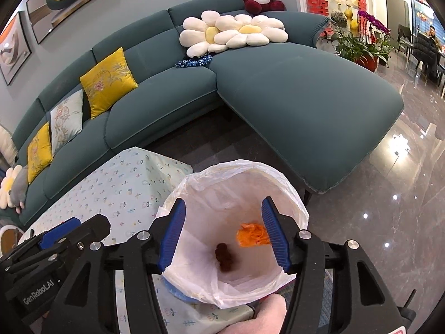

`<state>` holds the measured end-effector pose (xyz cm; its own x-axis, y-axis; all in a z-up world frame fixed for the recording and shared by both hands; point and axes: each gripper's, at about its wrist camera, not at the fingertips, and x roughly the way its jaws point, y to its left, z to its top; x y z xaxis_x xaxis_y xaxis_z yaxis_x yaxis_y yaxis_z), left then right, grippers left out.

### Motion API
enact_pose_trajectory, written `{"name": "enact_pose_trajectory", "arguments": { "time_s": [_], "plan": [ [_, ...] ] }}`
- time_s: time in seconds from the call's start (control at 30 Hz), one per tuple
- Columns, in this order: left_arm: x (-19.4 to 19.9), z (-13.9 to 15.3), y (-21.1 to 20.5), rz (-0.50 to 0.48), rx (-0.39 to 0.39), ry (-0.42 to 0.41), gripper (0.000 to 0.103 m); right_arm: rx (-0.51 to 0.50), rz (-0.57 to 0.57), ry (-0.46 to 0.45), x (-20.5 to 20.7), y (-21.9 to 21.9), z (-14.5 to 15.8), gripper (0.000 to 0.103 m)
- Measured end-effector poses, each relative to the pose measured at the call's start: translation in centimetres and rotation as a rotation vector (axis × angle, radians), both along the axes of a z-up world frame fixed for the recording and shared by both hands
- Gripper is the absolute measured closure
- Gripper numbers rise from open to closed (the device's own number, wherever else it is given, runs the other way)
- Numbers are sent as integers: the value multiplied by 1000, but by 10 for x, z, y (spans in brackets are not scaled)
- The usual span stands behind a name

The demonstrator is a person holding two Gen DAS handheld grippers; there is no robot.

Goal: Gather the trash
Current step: 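Open both tools to drop the scrunchie and wrapper into the bin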

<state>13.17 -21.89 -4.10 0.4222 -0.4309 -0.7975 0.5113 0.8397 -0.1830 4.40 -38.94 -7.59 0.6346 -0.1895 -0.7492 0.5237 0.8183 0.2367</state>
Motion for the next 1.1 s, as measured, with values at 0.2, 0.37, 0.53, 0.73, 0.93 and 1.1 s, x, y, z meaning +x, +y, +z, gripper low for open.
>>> {"name": "enact_pose_trajectory", "arguments": {
  "time_s": [0.2, 0.37, 0.53, 0.73, 0.93, 1.1],
  "plan": [
    [-3, 7, 18, 27, -16, -7, 44, -13, 24, -2, 0, 16, 7, 46],
    [-4, 14, 36, 57, -30, -20, 43, -22, 50, -9, 3, 34, 16, 46],
    [-2, 21, 60, 102, -46, -25, 43, -42, 86, -13, 7, 55, 26, 46],
    [-1, 25, 97, 163, -66, -25, 43, -62, 132, -24, 13, 82, 38, 46],
    [1, 26, 138, 238, -78, -27, 39, -81, 195, -31, 21, 117, 49, 46],
    [7, 24, 175, 301, -86, -21, 39, -93, 249, -28, 31, 150, 52, 46]
  ]
}}
